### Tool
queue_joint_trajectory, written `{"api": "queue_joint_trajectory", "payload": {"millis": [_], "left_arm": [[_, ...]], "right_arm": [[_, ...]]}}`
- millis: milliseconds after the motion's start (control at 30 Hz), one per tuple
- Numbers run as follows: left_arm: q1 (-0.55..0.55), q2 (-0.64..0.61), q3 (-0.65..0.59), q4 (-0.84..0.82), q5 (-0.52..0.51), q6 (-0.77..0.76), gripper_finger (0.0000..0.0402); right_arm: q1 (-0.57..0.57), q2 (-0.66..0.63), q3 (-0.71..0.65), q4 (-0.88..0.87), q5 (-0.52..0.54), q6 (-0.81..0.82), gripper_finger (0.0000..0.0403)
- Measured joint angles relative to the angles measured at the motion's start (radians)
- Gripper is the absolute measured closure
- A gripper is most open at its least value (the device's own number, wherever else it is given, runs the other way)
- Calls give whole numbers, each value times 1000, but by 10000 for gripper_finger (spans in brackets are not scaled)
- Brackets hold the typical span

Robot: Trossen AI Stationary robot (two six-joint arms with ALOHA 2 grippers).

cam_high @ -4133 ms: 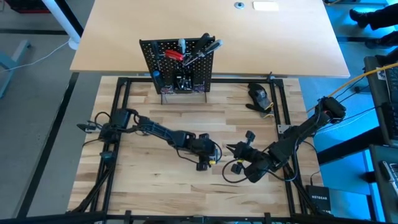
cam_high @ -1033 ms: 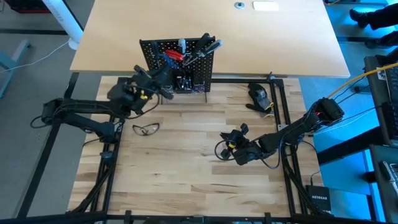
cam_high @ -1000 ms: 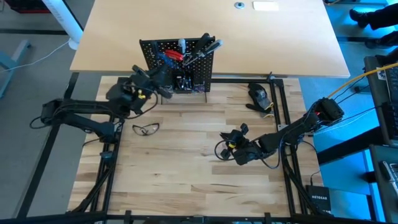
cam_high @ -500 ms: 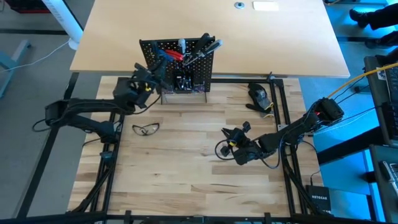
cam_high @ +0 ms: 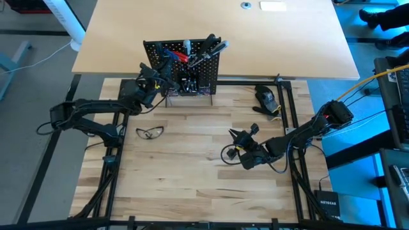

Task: Hang tools onto peg board
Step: Hang the blue t-handle hex key on the peg board

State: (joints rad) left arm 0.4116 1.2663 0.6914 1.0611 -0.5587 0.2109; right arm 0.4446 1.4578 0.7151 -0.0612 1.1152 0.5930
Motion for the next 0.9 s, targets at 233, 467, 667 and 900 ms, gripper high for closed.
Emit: {"api": "queue_joint_trajectory", "payload": {"millis": [233,467,667,900], "left_arm": [[14,-1,2,-39,2,5,401],[14,-3,3,-74,-1,28,401],[9,-1,2,-54,-6,24,401],[-43,3,-3,-21,-78,98,401]], "right_arm": [[0,0,0,0,-8,0,370],[0,0,0,0,-34,1,370],[0,0,0,0,-35,1,370],[0,0,0,0,-35,1,370]]}}
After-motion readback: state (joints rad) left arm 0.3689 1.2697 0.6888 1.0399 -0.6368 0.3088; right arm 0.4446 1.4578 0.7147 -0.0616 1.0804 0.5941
